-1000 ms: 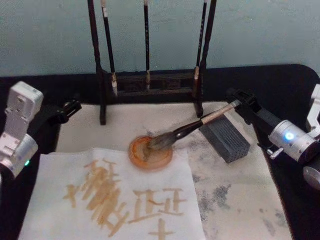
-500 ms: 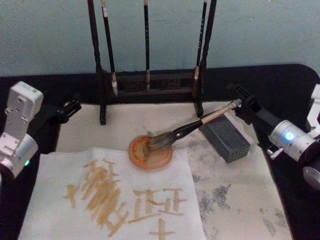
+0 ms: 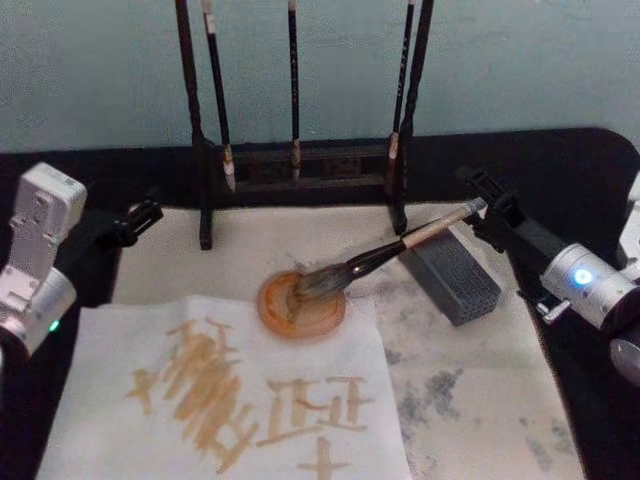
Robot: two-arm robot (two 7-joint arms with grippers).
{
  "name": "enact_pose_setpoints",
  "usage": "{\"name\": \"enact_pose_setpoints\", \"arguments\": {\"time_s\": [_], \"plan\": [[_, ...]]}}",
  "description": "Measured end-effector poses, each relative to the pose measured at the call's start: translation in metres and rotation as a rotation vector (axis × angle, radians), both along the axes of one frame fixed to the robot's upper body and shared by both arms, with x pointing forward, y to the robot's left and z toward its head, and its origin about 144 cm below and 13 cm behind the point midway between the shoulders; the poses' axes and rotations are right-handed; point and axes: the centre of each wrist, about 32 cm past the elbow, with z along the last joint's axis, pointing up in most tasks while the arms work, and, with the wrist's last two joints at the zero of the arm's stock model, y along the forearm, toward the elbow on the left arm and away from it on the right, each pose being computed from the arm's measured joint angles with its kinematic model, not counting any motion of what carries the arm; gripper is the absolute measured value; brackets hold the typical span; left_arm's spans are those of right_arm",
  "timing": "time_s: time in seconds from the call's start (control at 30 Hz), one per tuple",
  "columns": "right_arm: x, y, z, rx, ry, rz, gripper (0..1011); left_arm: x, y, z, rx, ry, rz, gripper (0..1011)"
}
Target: Pick up the brush from the inkstone, write on the paper, then place the brush back to its original position.
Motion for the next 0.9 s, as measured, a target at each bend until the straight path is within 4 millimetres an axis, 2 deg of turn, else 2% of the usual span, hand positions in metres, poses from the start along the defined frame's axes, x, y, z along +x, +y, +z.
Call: {"name": "enact_pose_setpoints", "arguments": {"time_s": [0.53,0.7,0.9], "plan": [[-0.049,-0.003,0.015,-0.067,-0.008,-0.077,1006,0.000,0.000,0.000,0.000,0.000,0.000,1002],[-0.058,-0.002,0.029,-0.183,-0.078,-0.088,1006,0.000,0.000,0.000,0.000,0.000,0.000,1002],[-0.068,0.012,0.059,-0.515,-0.248,-0.099,1006,0.000,0.000,0.000,0.000,0.000,0.000,1002]]}}
